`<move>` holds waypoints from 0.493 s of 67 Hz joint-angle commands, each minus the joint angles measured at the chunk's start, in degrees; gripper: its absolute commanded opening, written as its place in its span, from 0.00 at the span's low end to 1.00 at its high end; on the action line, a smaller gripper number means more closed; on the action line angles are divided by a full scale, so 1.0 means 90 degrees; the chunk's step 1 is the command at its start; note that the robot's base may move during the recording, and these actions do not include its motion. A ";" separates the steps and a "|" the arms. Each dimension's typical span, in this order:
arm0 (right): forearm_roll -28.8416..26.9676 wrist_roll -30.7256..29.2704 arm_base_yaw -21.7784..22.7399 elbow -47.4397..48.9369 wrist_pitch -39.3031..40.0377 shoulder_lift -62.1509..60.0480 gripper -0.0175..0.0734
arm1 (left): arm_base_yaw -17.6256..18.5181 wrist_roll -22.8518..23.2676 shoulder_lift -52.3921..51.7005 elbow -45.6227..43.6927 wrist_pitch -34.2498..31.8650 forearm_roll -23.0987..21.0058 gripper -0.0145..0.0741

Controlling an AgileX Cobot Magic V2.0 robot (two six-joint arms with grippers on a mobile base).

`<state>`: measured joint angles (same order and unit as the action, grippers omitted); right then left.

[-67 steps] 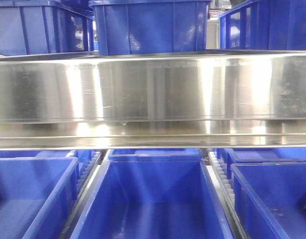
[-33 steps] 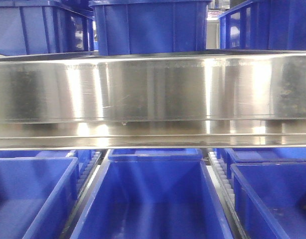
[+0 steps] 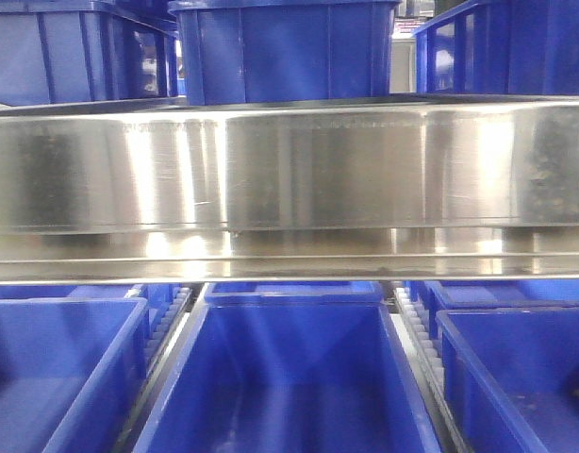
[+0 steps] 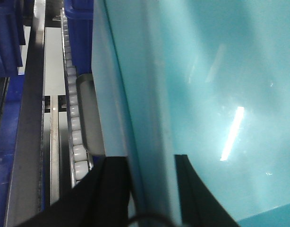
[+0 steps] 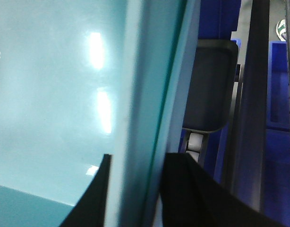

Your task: Move two blue bins to right shelf middle

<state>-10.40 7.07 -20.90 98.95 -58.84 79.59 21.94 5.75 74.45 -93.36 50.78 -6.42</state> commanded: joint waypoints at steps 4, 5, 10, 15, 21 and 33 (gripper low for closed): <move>0.0134 -0.0003 0.0022 0.0102 0.0502 -0.0095 0.03 | -0.0002 -0.0119 -0.0128 -0.0125 -0.0427 -0.0164 0.04; 0.0134 -0.0003 0.0022 0.0102 0.0502 -0.0095 0.03 | -0.0002 -0.0119 -0.0128 -0.0125 -0.0427 -0.0164 0.04; 0.0134 -0.0003 0.0022 0.0102 0.0502 -0.0095 0.03 | -0.0002 -0.0119 -0.0128 -0.0125 -0.0427 -0.0164 0.04; 0.0134 -0.0003 0.0022 0.0102 0.0502 -0.0095 0.03 | -0.0002 -0.0119 -0.0128 -0.0125 -0.0427 -0.0164 0.04; 0.0134 -0.0003 0.0022 0.0102 0.0502 -0.0095 0.03 | -0.0002 -0.0119 -0.0128 -0.0125 -0.0427 -0.0164 0.04; 0.0134 -0.0003 0.0022 0.0102 0.0502 -0.0095 0.03 | -0.0002 -0.0119 -0.0128 -0.0125 -0.0427 -0.0164 0.04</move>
<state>-10.40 7.07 -20.90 98.95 -58.73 79.59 21.94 5.75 74.45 -93.36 50.78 -6.42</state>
